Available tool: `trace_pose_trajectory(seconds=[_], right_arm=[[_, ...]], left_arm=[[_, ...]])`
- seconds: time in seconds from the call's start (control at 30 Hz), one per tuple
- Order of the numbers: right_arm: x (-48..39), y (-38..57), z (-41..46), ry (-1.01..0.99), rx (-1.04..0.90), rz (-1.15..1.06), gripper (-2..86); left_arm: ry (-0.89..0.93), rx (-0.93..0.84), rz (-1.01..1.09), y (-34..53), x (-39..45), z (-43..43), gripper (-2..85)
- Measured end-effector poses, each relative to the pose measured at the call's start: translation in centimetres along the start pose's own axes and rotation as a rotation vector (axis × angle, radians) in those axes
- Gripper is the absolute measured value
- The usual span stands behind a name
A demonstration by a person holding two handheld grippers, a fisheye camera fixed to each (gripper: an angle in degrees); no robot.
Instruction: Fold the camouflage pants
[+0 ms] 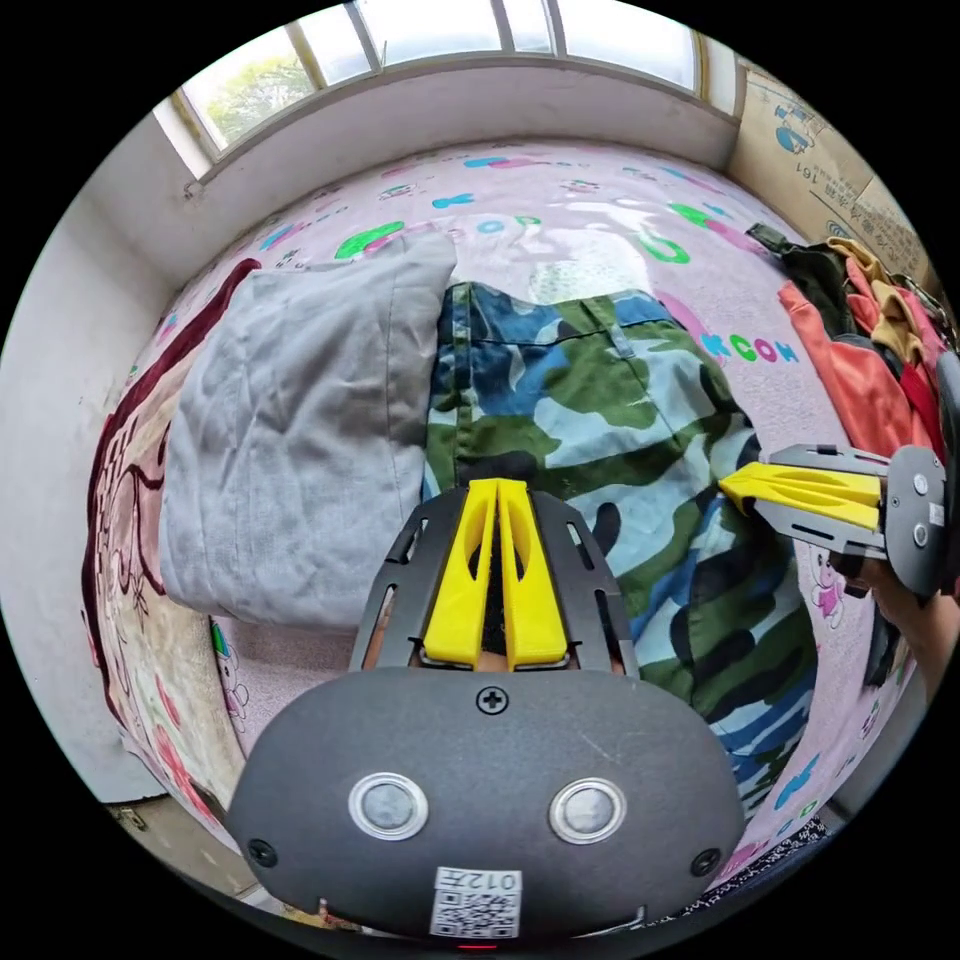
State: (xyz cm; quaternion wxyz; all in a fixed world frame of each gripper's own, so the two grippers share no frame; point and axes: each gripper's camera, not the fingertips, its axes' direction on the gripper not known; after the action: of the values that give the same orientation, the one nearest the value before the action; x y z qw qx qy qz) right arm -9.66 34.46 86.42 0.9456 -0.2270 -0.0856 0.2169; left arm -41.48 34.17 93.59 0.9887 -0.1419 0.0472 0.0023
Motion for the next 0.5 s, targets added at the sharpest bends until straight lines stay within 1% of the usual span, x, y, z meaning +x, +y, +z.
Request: trace_pose_trajectory(seconds=[0.17, 0.3, 0.37, 0.4, 0.5], right_arm=[[1.1, 0.1, -1.2, -0.059, 0.052, -0.003, -0.1], [1.2, -0.5, -2.7, -0.064, 0.048, 0.025, -0.1], [0.4, 0.2, -5.7, -0.017, 0.100, 0.020, -0.1], [0.0, 0.6, -6.7, -0.027, 0.116, 0.000, -0.1], [-2.9, 3.8, -11.7, -0.172, 0.156, -0.054, 0.0]], left_arm=[[0.023, -0.027, 0.018, -0.6, -0.5, 1.4, -0.1], [0.089, -0.040, -0.073, -0.6, -1.2, 0.9, -0.1], [0.119, 0.000, -0.097, 0.1, -1.4, -1.5, -0.2], [0.132, 0.012, -0.094, 0.4, -1.4, -2.5, -0.2], [0.194, 0.086, -0.061, 4.7, -0.6, -8.2, -0.2]])
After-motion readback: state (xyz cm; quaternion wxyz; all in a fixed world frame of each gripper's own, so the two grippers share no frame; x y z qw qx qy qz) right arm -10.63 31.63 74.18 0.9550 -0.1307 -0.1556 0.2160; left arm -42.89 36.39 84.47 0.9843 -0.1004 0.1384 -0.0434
